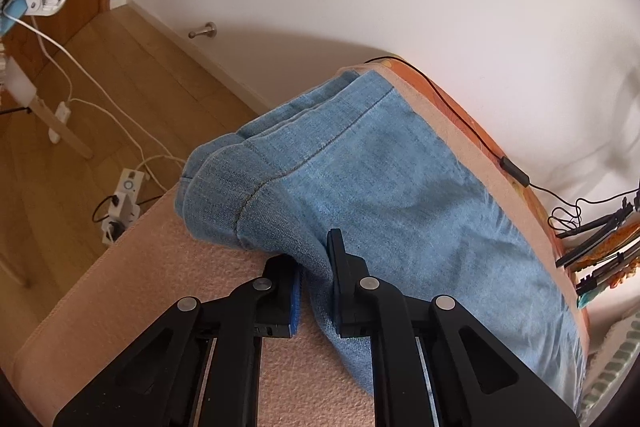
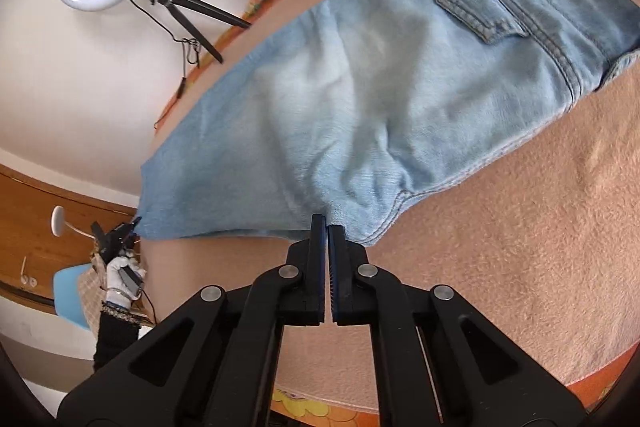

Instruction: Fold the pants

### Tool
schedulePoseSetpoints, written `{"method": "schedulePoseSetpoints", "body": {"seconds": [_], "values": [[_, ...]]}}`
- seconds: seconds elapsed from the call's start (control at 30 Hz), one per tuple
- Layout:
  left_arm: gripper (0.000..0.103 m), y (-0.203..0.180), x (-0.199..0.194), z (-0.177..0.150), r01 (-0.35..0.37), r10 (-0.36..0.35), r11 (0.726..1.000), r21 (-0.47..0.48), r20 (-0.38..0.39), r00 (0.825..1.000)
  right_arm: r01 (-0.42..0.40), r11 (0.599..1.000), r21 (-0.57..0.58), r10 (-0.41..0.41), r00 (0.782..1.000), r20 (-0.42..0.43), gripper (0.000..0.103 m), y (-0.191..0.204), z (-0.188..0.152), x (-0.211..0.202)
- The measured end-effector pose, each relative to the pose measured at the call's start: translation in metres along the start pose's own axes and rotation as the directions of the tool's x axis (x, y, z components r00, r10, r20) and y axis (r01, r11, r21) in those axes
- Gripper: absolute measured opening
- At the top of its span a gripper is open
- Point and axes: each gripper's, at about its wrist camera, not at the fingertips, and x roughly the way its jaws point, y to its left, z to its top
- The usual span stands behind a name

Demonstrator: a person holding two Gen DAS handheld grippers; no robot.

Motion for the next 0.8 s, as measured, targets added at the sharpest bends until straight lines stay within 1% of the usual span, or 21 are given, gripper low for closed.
{"method": "schedulePoseSetpoints", "body": {"seconds": [0.07, 0.13, 0.2, 0.27, 0.3, 0.37, 0.43, 0.47, 0.5, 0.53, 0.57, 0.6, 0.63, 0.73, 0.8], "values": [[0.016, 0.003, -0.003, 0.002, 0.011, -0.011, 1.000, -0.013, -0.017, 1.000, 0.025, 1.000, 0.010, -0.025, 1.000, -0.010, 0.003, -0.006, 0.001, 0.008], [0.019, 0.008, -0.009, 0.006, 0.044, -0.045, 0.999, -0.021, -0.029, 0.999, 0.050, 0.999, -0.014, -0.050, 0.999, -0.015, 0.003, -0.005, 0.002, 0.010], [0.029, 0.013, -0.016, 0.009, 0.052, -0.052, 0.998, -0.032, -0.030, 0.998, 0.093, 0.993, -0.071, -0.094, 0.995, -0.023, 0.003, 0.004, 0.002, 0.011], [0.031, 0.024, -0.028, 0.012, 0.077, -0.077, 0.996, -0.055, -0.003, 0.997, 0.119, 0.987, -0.112, -0.122, 0.992, -0.021, 0.004, 0.012, 0.001, 0.008], [0.034, 0.030, -0.032, 0.013, 0.086, -0.085, 0.994, -0.072, 0.011, 0.996, 0.136, 0.982, -0.128, -0.139, 0.990, -0.020, 0.005, 0.016, -0.001, 0.007], [0.035, 0.046, -0.039, 0.016, 0.116, -0.112, 0.985, -0.127, 0.032, 0.993, 0.174, 0.973, -0.151, -0.178, 0.984, -0.016, 0.005, 0.022, -0.003, 0.004], [0.035, 0.060, -0.041, 0.018, 0.138, -0.131, 0.974, -0.181, 0.046, 0.990, 0.194, 0.966, -0.169, -0.198, 0.980, -0.007, 0.007, 0.029, -0.006, -0.001], [0.035, 0.065, -0.041, 0.019, 0.136, -0.128, 0.971, -0.197, 0.050, 0.990, 0.202, 0.962, -0.182, -0.205, 0.979, 0.002, 0.009, 0.033, -0.008, -0.005], [0.035, 0.069, -0.040, 0.021, 0.132, -0.124, 0.970, -0.204, 0.051, 0.991, 0.211, 0.958, -0.194, -0.213, 0.977, 0.012, 0.014, 0.036, -0.010, -0.010], [0.035, 0.072, -0.039, 0.023, 0.128, -0.120, 0.970, -0.206, 0.050, 0.992, 0.217, 0.954, -0.208, -0.217, 0.976, 0.023, 0.020, 0.040, -0.012, -0.013], [0.035, 0.075, -0.037, 0.024, 0.125, -0.117, 0.970, -0.211, 0.049, 0.992, 0.228, 0.947, -0.225, -0.226, 0.974, 0.033, 0.024, 0.045, -0.014, -0.017], [0.035, 0.078, -0.035, 0.026, 0.127, -0.120, 0.968, -0.216, 0.048, 0.992, 0.243, 0.940, -0.242, -0.238, 0.970, 0.048, 0.032, 0.051, -0.016, -0.019], [0.035, 0.081, -0.033, 0.027, 0.132, -0.125, 0.966, -0.223, 0.047, 0.991, 0.256, 0.931, -0.260, -0.248, 0.967, 0.064, 0.036, 0.059, -0.017, -0.021], [0.035, 0.086, -0.029, 0.026, 0.155, -0.151, 0.959, -0.237, 0.032, 0.988, 0.284, 0.902, -0.326, -0.269, 0.959, 0.092, 0.040, 0.081, -0.023, -0.021], [0.035, 0.086, -0.025, 0.023, 0.153, -0.155, 0.963, -0.221, 0.009, 0.988, 0.279, 0.888, -0.365, -0.261, 0.960, 0.100, 0.042, 0.096, -0.026, -0.019]]}}
